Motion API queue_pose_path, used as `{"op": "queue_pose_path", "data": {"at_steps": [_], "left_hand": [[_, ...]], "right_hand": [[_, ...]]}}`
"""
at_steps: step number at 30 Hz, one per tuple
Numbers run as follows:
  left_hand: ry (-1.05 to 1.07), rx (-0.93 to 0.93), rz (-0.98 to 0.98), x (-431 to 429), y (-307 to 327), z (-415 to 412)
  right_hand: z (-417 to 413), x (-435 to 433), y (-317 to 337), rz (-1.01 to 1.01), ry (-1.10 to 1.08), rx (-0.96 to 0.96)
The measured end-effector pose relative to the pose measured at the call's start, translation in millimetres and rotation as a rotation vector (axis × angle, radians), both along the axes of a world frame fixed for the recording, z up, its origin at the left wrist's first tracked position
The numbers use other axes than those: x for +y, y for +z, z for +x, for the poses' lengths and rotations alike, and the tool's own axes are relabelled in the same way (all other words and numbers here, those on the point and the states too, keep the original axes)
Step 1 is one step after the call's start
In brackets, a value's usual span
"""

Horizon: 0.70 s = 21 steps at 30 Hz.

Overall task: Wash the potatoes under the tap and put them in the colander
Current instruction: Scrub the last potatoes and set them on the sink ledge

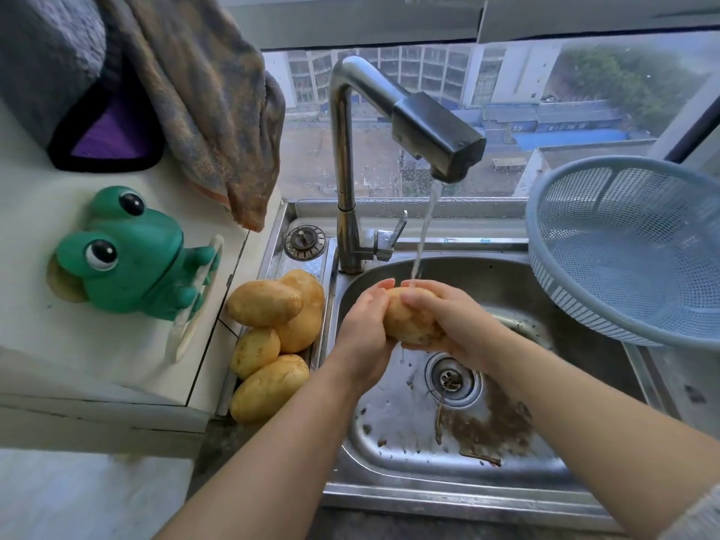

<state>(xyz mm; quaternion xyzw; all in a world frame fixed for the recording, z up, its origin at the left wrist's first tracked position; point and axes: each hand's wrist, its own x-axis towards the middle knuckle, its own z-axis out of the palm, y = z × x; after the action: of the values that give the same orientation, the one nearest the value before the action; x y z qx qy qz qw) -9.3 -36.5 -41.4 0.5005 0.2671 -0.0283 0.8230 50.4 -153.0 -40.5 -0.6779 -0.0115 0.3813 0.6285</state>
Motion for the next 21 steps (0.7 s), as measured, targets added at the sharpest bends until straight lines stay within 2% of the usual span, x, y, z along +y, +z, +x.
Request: {"op": "queue_pose_path", "data": {"at_steps": [3, 6, 9, 14, 16, 21], "left_hand": [[-0.163, -0.103, 0.067, -3, -6, -6], [-0.202, -0.13, 0.111, -2, -8, -8], [-0.08, -0.095, 0.036, -2, -8, -5], [0.198, 0.136, -0.113, -3, -4, 5], [0.198, 0.143, -0.129, -5, -2, 5], [0.157, 0.007, -0.199, -11, 5, 2]], "right_hand": [[-1, 3, -2, -0.038, -0.158, 0.021], [-1, 2, -5, -0.025, -0.162, 0.016], [-1, -1, -4, -0.015, -0.063, -0.031], [-6, -4, 6, -0.068, 0.191, -0.126], [-9, -1, 8, -0.102, 0.145, -0.182], [-14, 7, 10, -0.086, -0.139, -0.306]]}}
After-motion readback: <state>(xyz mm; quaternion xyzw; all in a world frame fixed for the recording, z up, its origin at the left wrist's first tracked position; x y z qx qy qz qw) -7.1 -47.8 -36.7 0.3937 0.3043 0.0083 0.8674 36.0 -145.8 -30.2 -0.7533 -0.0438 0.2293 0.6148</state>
